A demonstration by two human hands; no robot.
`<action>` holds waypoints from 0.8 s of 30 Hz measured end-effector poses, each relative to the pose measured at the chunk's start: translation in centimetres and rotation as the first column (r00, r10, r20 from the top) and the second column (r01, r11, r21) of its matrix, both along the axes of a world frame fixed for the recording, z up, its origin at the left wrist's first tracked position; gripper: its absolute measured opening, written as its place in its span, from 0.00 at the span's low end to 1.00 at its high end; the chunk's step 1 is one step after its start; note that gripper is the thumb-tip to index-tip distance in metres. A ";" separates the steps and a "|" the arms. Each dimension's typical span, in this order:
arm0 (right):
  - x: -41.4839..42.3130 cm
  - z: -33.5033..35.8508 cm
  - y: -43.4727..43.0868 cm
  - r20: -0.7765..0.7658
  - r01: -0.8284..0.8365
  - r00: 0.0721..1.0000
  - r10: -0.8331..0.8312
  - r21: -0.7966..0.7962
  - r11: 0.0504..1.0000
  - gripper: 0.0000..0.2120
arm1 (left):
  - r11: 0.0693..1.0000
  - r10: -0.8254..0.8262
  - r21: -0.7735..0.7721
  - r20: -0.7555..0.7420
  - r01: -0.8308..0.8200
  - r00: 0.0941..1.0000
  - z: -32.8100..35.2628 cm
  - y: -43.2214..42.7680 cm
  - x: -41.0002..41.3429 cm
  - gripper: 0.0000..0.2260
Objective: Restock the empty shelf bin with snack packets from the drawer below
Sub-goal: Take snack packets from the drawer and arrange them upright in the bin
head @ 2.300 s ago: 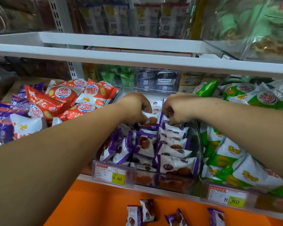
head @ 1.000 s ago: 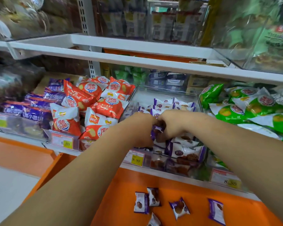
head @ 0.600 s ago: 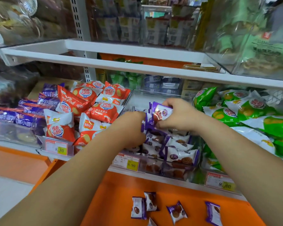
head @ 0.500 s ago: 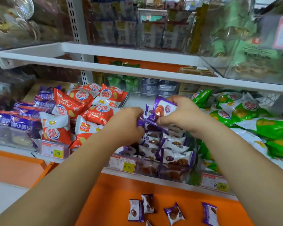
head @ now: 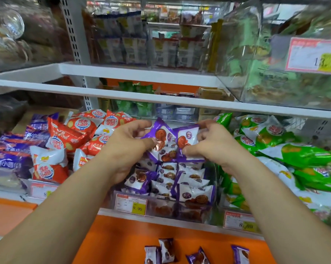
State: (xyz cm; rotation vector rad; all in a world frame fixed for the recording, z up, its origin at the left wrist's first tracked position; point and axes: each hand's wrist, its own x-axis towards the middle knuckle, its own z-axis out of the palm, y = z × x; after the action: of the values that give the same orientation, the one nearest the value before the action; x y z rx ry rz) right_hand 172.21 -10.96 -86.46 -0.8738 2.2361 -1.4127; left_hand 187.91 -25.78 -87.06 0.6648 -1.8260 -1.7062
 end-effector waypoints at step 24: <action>0.1 -0.3 -6.0 -0.401 -0.163 0.869 0.291 0.323 0.932 0.15 | 0.661 0.181 -0.730 0.383 0.176 0.906 2.4 -2.0 1.5 0.11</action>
State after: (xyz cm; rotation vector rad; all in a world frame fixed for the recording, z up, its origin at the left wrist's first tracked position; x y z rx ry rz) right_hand 172.35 -17.00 -86.79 -1.4175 2.4622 -0.8166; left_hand 189.45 -27.81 -84.65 0.6840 -2.5782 -0.6373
